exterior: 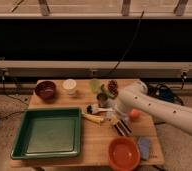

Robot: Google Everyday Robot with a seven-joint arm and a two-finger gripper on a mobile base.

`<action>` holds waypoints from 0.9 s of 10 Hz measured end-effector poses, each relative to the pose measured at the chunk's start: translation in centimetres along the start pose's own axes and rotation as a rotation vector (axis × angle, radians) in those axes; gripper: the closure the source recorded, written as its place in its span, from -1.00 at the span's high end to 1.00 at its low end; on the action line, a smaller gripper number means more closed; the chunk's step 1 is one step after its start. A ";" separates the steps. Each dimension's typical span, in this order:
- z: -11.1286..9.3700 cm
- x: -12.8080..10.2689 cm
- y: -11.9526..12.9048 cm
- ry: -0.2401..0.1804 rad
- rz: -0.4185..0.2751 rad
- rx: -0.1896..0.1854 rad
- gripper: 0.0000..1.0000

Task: Wipe table surface with eraser

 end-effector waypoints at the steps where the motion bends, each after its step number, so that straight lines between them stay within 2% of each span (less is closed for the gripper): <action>1: -0.1 -0.3 -0.5 0.000 0.000 0.014 -1.00; 5: -0.5 -2.7 -0.4 -0.030 -0.038 0.039 -1.00; 6: -0.6 -4.1 0.3 -0.046 -0.062 0.039 -1.00; 9: -0.8 -7.7 2.9 -0.100 -0.117 0.016 -1.00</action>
